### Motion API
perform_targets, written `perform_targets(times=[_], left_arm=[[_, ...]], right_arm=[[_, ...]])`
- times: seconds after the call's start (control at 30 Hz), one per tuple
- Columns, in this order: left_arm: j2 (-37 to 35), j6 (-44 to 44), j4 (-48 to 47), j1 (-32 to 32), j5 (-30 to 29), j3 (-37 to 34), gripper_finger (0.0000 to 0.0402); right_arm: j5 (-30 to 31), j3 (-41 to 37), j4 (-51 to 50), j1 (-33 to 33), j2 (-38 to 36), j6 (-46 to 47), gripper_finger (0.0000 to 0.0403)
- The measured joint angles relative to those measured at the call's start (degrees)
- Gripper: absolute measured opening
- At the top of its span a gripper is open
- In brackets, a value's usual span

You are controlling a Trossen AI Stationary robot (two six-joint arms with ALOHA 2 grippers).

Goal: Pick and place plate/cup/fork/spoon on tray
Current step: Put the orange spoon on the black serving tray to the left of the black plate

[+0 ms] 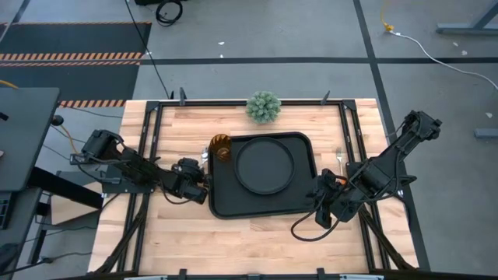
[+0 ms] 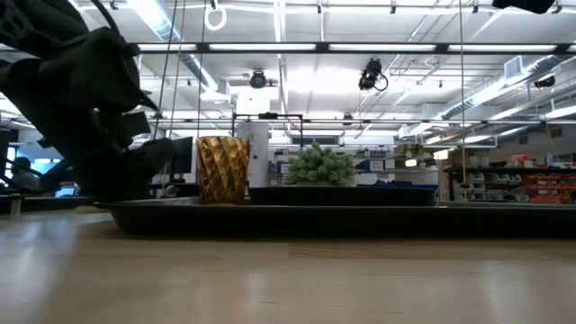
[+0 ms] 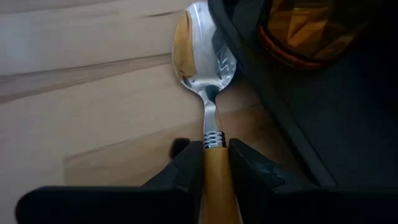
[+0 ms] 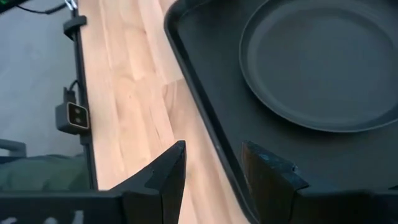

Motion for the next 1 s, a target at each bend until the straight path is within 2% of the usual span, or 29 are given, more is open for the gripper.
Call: perform_targets(times=[0.2,0.53,0.77,1.0], left_arm=[[0.0,2.0,-1.8,0.3,0.0,2.2,0.008],[0.0,2.1,-8.8,1.0,3.6,6.7,0.0079],[0.0,2.1,-17.5,-0.8,4.0,12.1,0.0079],[0.0,0.9,-27.1,-4.5,8.5,18.2,0.008]], right_arm=[[-0.1,0.0,-1.5,0.6,0.0,0.0,0.0164],[-0.2,0.0,-1.5,5.1,0.0,1.7,0.0164],[2.1,0.0,-1.4,8.4,0.0,4.4,0.0164],[3.5,0.0,-1.4,11.1,0.0,7.1,0.0164]])
